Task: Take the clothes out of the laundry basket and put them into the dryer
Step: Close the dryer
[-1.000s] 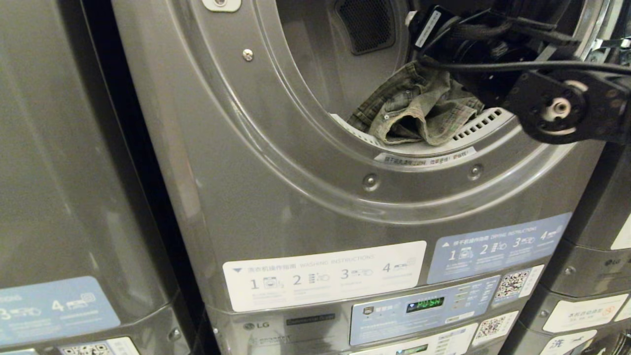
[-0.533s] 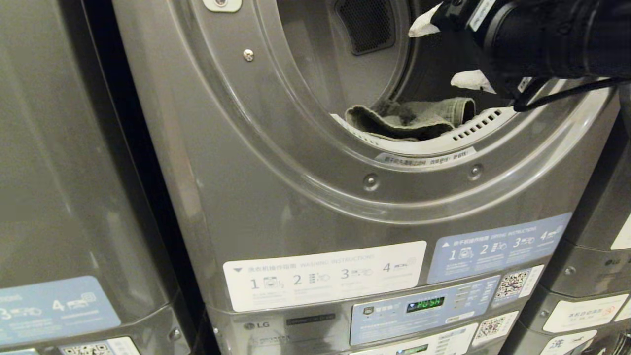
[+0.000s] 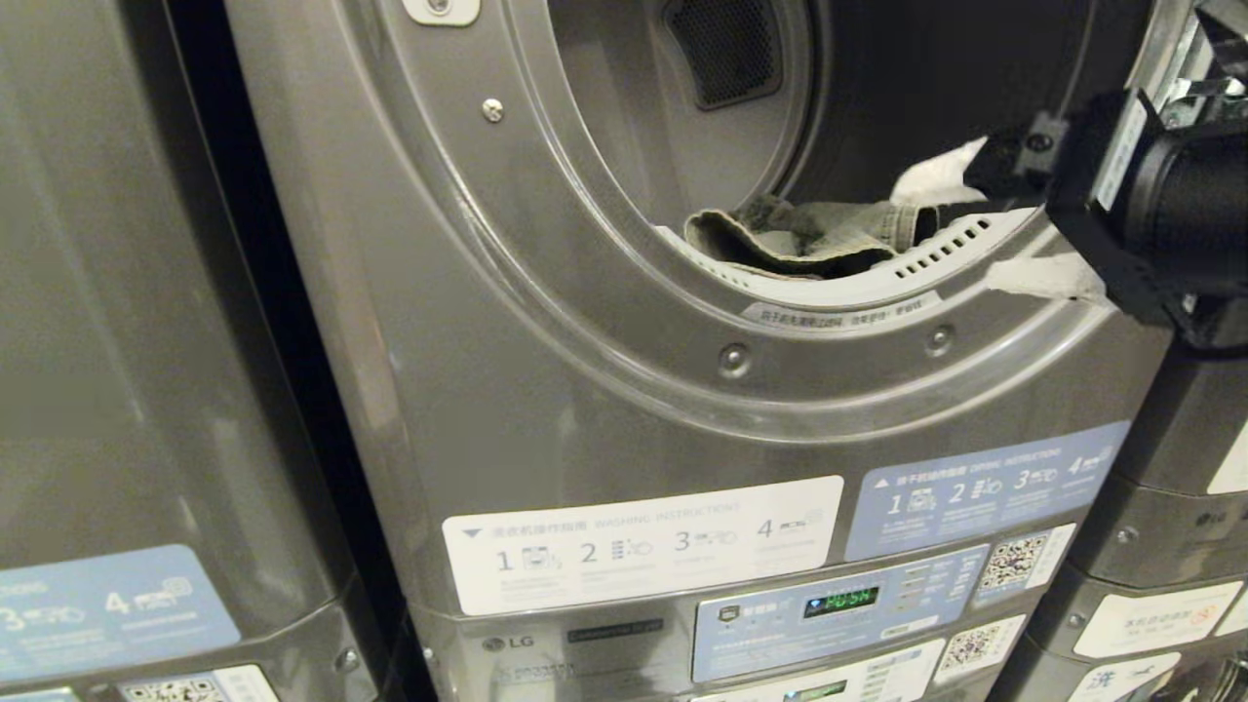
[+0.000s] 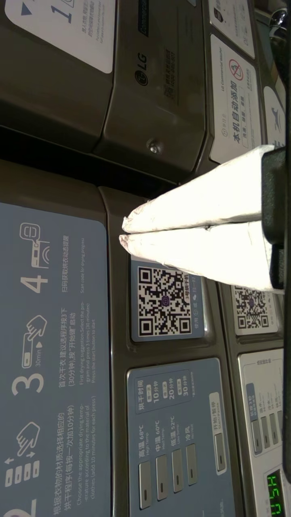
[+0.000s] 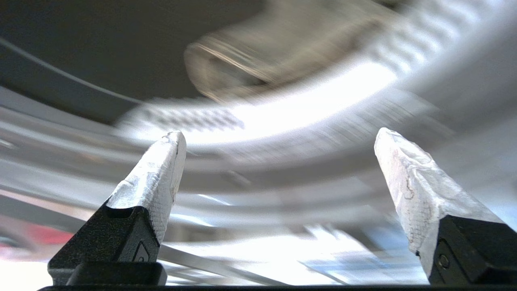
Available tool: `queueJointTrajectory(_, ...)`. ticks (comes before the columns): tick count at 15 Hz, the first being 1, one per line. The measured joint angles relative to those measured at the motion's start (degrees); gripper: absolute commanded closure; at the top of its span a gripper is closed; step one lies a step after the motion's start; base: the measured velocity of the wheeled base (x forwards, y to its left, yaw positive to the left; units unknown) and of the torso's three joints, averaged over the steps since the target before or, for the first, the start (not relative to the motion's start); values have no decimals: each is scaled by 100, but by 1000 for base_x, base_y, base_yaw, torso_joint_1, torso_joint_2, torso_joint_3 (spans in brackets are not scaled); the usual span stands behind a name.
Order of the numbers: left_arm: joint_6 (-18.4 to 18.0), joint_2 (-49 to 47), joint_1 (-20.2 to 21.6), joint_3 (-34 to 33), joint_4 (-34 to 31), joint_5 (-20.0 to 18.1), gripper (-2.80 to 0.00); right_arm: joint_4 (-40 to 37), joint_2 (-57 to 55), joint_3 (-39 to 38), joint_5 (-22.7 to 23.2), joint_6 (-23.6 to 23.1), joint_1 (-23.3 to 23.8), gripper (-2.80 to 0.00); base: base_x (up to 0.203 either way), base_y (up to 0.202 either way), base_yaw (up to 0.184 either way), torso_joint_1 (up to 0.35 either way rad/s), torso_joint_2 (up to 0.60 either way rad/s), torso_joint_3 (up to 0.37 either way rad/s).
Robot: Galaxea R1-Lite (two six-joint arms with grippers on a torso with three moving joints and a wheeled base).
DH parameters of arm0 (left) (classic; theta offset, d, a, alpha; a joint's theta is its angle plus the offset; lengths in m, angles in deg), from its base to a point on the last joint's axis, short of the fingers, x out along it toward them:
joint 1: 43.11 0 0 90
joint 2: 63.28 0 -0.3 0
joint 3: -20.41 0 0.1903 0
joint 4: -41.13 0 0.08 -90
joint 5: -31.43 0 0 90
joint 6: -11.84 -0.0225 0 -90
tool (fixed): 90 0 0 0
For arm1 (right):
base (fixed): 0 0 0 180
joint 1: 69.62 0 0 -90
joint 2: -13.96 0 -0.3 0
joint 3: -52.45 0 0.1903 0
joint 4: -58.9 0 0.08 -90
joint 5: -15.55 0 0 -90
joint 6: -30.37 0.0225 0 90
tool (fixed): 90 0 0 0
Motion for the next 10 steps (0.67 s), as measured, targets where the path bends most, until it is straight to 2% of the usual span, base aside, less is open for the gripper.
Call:
queueJointTrajectory(4,0,-1,0,0,0,-2,0,320,1607,-1965,-331,-141,-7,0,0,0,0,0,0,0)
queueJointTrajectory(6,0,1,0,0,1,-1,0,380,2699,-2740,-466,-316,146,0,0,0,0,0,0,0)
queueJointTrajectory(8,0,1,0,0,1,-2,0,415,3908,-3365,-570,-715,742,0,0,0,0,0,0,0)
queueJointTrajectory(10,0,1,0,0,0,-2,0,430,4938,-3846,-737,-1190,1866,0,0,0,0,0,0,0)
